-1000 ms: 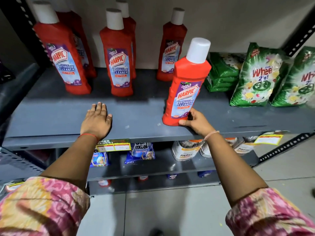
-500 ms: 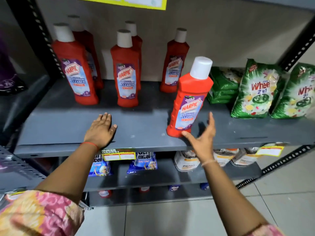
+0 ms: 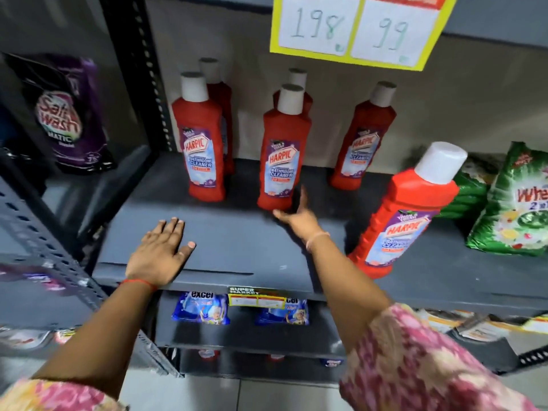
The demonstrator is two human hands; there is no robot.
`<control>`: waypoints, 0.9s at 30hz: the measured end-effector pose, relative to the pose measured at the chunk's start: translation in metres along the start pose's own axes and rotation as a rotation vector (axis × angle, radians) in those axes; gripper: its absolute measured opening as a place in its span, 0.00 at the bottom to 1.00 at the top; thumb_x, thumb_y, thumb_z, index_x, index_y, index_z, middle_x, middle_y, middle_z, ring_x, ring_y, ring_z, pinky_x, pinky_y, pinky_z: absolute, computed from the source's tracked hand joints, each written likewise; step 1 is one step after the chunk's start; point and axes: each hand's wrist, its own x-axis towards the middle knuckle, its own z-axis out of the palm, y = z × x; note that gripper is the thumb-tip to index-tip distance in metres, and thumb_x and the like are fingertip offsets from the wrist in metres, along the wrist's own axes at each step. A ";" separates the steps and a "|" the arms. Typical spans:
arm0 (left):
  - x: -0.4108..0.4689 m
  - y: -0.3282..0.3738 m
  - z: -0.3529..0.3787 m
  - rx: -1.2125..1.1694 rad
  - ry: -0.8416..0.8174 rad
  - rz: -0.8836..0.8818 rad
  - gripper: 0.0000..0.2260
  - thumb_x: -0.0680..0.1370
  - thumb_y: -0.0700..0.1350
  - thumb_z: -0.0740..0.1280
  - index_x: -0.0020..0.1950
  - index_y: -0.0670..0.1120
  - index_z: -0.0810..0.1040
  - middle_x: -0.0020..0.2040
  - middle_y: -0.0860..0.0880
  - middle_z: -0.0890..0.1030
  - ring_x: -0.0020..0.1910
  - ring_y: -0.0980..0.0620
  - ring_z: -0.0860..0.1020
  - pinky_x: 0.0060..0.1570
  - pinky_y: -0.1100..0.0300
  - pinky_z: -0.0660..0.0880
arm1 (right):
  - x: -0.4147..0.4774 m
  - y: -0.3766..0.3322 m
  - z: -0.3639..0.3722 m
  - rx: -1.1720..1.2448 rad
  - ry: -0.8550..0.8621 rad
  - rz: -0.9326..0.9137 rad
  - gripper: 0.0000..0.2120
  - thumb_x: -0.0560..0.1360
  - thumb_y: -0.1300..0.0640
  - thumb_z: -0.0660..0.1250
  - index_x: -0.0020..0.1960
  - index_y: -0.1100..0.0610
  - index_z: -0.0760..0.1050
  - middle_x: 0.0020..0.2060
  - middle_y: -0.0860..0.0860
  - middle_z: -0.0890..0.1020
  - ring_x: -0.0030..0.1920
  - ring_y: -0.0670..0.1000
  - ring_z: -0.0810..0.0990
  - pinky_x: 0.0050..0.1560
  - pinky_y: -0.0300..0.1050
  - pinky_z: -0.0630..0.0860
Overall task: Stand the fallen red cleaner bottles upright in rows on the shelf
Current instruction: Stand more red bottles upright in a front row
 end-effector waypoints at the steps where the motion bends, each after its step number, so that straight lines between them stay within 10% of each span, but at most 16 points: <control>1: 0.001 0.000 0.001 0.000 -0.001 0.004 0.28 0.79 0.56 0.52 0.76 0.45 0.50 0.78 0.46 0.51 0.77 0.47 0.48 0.77 0.50 0.47 | 0.012 -0.001 0.001 0.061 0.011 0.018 0.42 0.67 0.66 0.72 0.72 0.58 0.50 0.70 0.57 0.66 0.65 0.53 0.68 0.66 0.45 0.66; 8: 0.001 -0.001 0.002 0.012 0.021 0.005 0.28 0.79 0.56 0.52 0.76 0.45 0.50 0.78 0.47 0.51 0.77 0.48 0.48 0.76 0.51 0.47 | 0.044 0.007 0.007 0.058 0.039 0.076 0.25 0.63 0.68 0.74 0.59 0.62 0.71 0.58 0.60 0.79 0.55 0.57 0.78 0.59 0.53 0.74; 15: -0.002 0.003 0.001 0.035 0.022 -0.005 0.28 0.80 0.56 0.51 0.76 0.45 0.50 0.78 0.46 0.51 0.77 0.47 0.48 0.76 0.51 0.47 | -0.021 0.013 0.006 0.165 0.004 0.023 0.24 0.64 0.72 0.71 0.58 0.64 0.71 0.56 0.60 0.78 0.50 0.52 0.76 0.48 0.38 0.75; 27: -0.004 0.004 -0.002 0.030 -0.003 -0.005 0.28 0.80 0.55 0.50 0.76 0.44 0.49 0.78 0.46 0.49 0.77 0.47 0.47 0.76 0.51 0.46 | -0.073 0.018 0.005 0.136 -0.063 0.056 0.26 0.65 0.68 0.72 0.61 0.60 0.69 0.54 0.53 0.78 0.53 0.52 0.77 0.53 0.45 0.74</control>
